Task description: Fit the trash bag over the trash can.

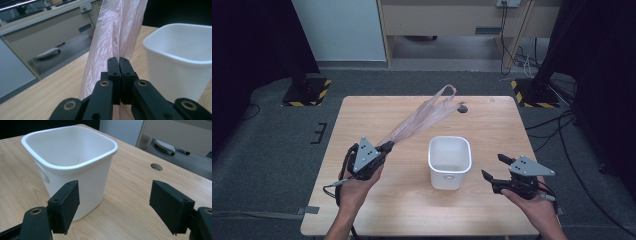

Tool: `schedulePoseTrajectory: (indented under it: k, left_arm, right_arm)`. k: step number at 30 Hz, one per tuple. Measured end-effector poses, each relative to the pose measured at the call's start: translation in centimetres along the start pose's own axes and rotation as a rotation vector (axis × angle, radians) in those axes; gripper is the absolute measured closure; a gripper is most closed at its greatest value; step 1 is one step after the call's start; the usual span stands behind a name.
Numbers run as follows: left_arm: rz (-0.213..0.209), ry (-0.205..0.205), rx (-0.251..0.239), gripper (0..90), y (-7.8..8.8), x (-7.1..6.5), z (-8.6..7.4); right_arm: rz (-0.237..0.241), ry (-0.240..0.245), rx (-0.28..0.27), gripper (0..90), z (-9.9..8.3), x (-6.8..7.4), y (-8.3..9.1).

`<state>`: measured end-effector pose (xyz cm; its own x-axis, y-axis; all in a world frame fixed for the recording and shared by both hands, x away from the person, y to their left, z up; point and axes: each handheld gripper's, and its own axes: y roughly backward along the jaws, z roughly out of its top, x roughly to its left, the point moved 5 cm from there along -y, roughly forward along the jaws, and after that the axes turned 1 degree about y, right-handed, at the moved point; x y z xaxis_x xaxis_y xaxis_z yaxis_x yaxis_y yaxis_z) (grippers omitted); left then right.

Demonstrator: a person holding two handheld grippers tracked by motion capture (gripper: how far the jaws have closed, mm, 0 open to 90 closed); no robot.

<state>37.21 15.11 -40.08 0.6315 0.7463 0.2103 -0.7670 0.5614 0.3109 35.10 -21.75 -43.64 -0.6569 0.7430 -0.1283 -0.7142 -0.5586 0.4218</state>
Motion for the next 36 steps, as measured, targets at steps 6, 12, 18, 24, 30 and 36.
schedulePoseTrajectory:
  k: [6, 12, 18, 24, 30, 36]
  left_arm:
    - [-0.053, -0.046, -0.013, 88.8, -1.2, -2.1, 1.7]
    - [-0.091, -0.074, -0.016, 88.8, -2.4, -3.8, 3.1]
    - [-0.126, -0.103, -0.013, 88.7, -3.6, -5.5, 3.9]
    - [-0.151, -0.133, 0.001, 88.8, -4.1, -6.7, 3.9]
    - [-0.165, -0.142, -0.003, 89.0, -4.2, -7.3, 3.9]
    - [-0.18, -0.164, -0.002, 89.3, -4.3, -8.0, 3.9]
  right_arm:
    - [0.003, 0.001, -0.007, 25.1, 0.3, -0.1, 0.0]
    - [0.013, 0.009, -0.012, 26.6, 0.6, 0.1, -0.2]
    - [0.026, 0.017, -0.016, 29.0, 0.9, 0.4, -0.5]
    - [0.025, 0.027, -0.027, 33.9, 1.2, 0.5, -0.1]
    - [0.029, 0.034, -0.033, 36.7, 1.5, 0.4, -0.2]
    - [0.045, 0.05, -0.036, 42.1, 1.9, 1.0, -0.5]
